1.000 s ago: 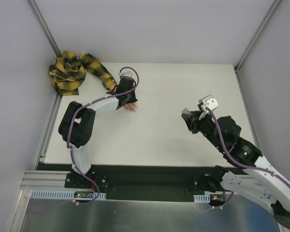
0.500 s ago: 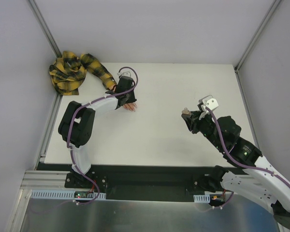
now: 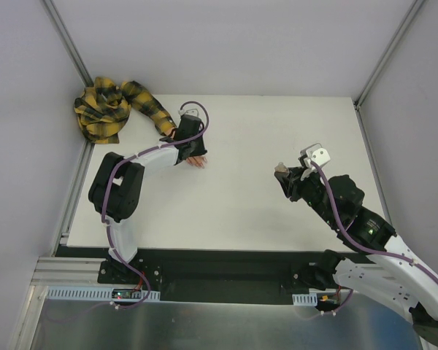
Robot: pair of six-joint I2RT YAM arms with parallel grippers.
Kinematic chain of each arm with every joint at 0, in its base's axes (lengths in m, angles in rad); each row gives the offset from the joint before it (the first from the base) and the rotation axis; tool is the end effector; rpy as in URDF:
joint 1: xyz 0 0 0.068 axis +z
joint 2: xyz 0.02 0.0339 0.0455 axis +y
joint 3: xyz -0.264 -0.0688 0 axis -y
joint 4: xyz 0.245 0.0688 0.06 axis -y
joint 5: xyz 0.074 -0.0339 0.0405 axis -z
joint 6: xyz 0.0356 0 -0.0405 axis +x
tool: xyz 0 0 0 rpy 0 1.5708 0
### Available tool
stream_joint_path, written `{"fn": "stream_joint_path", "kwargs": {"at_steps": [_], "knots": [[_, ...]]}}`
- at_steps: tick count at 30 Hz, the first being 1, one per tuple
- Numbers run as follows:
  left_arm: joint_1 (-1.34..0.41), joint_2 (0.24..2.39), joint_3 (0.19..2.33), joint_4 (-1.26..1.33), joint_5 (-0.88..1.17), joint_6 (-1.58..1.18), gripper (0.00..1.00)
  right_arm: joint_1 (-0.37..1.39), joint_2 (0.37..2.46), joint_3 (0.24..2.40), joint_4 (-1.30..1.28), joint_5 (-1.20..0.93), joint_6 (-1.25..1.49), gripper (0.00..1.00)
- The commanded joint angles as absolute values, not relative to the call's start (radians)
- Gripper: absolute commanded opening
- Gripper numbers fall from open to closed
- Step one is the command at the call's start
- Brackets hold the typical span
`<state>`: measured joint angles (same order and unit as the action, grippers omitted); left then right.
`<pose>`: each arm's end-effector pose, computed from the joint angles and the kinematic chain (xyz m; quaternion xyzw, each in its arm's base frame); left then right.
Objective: Paint the nails
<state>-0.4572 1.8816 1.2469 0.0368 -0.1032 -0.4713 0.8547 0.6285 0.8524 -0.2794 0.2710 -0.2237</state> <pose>0.3821 -0.1839 0.2063 -0.0303 0.8826 -0.1683 0.4379 0.0992 0.0995 0.3756 -0.2899 0.6653 0.1180 0.6778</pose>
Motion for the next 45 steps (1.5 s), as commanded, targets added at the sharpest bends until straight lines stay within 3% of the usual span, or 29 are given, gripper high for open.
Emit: {"fn": "stream_joint_path", "kwargs": {"at_steps": [1, 20, 25, 30, 37, 45], "knots": [[-0.462, 1.904, 1.261, 0.034, -0.081, -0.491, 0.0, 0.85, 0.621, 0.845, -0.215, 0.262, -0.21, 0.0], [-0.463, 1.853, 1.278, 0.046, -0.058, -0.468, 0.0, 0.848, 0.627, 0.853, -0.219, 0.255, -0.206, 0.0], [-0.479, 1.735, 1.255, 0.041, -0.002, -0.462, 0.0, 0.847, 0.635, 0.891, -0.264, 0.239, -0.199, 0.0], [-0.48, 1.532, 1.227, -0.03, 0.275, -0.469, 0.0, 0.848, 0.681, 0.943, -0.366, 0.207, -0.204, 0.0], [-0.491, 1.25, 1.181, -0.13, 0.627, -0.529, 0.0, 0.847, 0.683, 0.973, -0.46, -0.041, -0.218, 0.0], [-0.736, 1.04, 1.184, -0.156, 0.609, -0.546, 0.0, 0.85, 0.672, 0.987, -0.454, -0.343, -0.135, 0.0]]}}
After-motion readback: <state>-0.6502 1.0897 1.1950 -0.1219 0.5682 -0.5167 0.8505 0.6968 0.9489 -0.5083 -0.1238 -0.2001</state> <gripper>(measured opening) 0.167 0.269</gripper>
